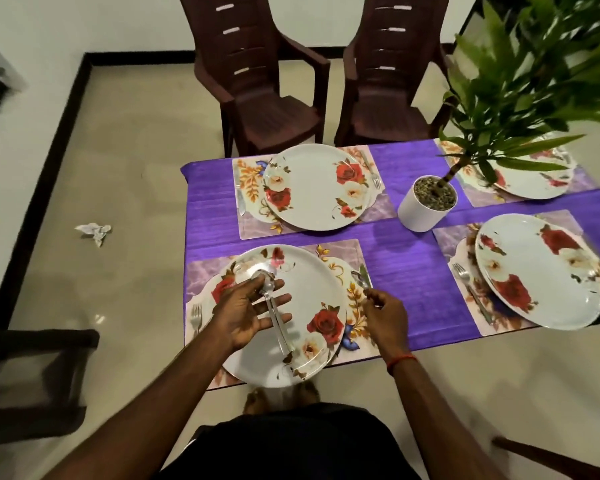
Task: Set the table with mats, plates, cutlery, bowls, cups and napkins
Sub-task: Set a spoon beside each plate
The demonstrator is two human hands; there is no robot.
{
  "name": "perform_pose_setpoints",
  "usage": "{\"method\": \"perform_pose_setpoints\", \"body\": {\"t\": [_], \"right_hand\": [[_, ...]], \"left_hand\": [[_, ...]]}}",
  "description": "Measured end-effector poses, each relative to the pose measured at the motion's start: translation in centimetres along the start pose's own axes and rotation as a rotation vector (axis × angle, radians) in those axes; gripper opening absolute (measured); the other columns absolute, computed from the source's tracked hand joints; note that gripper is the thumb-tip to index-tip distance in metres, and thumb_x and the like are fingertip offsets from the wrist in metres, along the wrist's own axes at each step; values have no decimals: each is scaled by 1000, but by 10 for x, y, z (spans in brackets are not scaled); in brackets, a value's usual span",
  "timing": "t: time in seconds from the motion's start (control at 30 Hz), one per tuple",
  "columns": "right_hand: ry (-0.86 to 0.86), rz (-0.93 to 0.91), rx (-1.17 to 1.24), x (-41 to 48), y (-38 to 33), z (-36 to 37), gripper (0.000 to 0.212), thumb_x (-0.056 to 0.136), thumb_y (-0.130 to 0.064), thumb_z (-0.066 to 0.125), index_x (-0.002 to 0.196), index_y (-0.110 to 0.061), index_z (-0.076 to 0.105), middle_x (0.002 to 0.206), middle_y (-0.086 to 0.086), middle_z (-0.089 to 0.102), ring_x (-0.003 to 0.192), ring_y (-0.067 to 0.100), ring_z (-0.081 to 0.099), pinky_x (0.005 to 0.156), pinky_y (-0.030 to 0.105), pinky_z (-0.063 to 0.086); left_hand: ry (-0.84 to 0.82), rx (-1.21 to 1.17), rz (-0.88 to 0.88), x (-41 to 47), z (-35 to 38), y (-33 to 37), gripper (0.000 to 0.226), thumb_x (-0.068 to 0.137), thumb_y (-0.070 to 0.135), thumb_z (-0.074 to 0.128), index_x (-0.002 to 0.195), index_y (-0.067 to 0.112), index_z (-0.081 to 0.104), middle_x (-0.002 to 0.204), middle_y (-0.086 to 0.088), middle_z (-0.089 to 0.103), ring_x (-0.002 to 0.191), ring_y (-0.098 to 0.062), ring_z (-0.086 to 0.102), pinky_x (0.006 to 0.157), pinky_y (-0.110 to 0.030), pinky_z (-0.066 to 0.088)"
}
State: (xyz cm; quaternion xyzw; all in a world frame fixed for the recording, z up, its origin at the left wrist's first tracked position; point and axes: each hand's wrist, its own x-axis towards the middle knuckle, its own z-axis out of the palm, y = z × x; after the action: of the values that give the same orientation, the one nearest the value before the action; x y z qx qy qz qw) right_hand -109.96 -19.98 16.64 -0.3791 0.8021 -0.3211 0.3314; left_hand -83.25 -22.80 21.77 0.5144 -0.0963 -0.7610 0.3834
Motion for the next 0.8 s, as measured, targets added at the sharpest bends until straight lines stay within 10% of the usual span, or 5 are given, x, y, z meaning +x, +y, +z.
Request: {"method": "perform_pose_setpoints", "body": {"t": [0.53,0.8], "right_hand": [[-53,-324,-618,25,27,37,20,100,-15,52,100,-6,71,93,16,68,83,34,67,64,30,38],[13,-424,-957,25,17,31,19,66,-13,87,62,-15,69,57,5,62,46,28,62,41,28,44]], "left_hand": [[35,95,-60,23,27,-5,44,102,27,56,138,1,54,123,-18,71,108,-42,70,80,-64,57],[57,102,-73,23,25,-5,38,102,28,57,132,4,58,124,-17,71,109,-40,71,82,-63,58]]}}
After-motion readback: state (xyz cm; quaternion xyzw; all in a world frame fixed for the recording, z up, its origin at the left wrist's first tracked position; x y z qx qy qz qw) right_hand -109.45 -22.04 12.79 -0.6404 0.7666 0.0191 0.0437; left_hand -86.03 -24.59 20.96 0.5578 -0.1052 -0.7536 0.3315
